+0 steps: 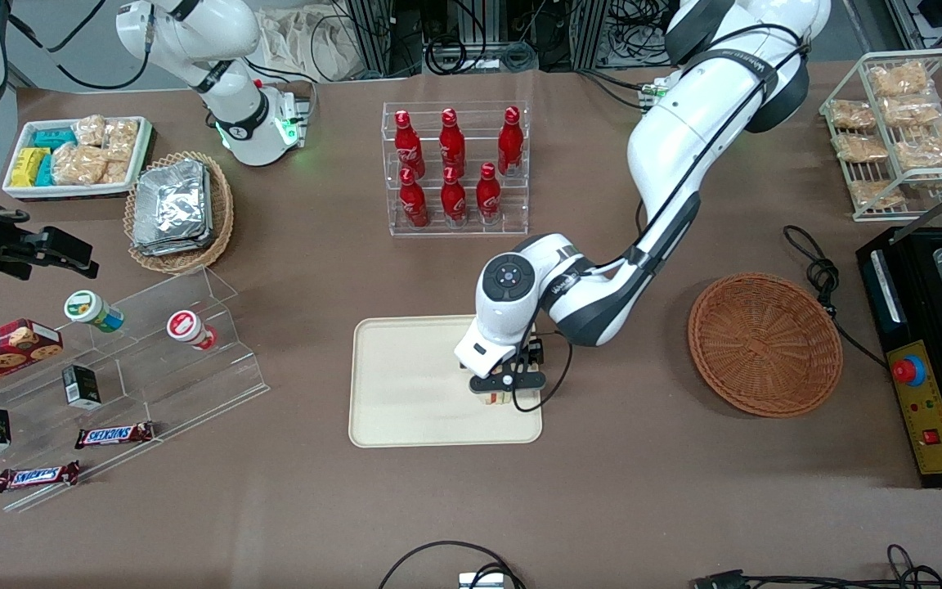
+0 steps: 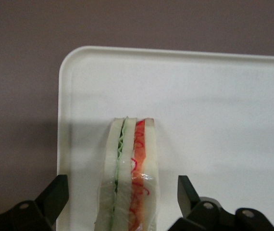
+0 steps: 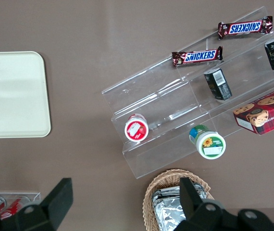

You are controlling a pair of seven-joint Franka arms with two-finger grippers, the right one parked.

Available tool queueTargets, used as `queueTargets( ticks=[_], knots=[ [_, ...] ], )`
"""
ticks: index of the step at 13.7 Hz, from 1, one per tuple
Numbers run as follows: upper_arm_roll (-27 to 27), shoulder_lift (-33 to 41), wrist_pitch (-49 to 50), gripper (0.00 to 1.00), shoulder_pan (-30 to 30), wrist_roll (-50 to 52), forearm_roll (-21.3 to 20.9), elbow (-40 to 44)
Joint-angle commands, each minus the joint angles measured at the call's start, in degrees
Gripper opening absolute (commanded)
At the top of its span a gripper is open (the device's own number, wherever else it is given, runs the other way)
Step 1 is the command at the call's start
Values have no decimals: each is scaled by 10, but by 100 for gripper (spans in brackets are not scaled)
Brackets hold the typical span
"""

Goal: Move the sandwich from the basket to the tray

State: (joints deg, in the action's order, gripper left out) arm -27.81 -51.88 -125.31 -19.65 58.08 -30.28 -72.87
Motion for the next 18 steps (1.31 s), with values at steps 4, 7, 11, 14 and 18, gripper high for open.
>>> queueTargets(
  ticks=[4, 7, 11, 14, 18],
  knots=[
    [1, 64, 121, 100, 46, 11, 21, 47],
    [0, 102, 185, 100, 72, 5, 38, 70],
    [1, 178, 269, 100, 138, -91, 108, 70],
    [2, 222, 323, 100, 182, -162, 158, 65],
    [3, 258, 389, 100, 206, -237, 174, 65]
  ],
)
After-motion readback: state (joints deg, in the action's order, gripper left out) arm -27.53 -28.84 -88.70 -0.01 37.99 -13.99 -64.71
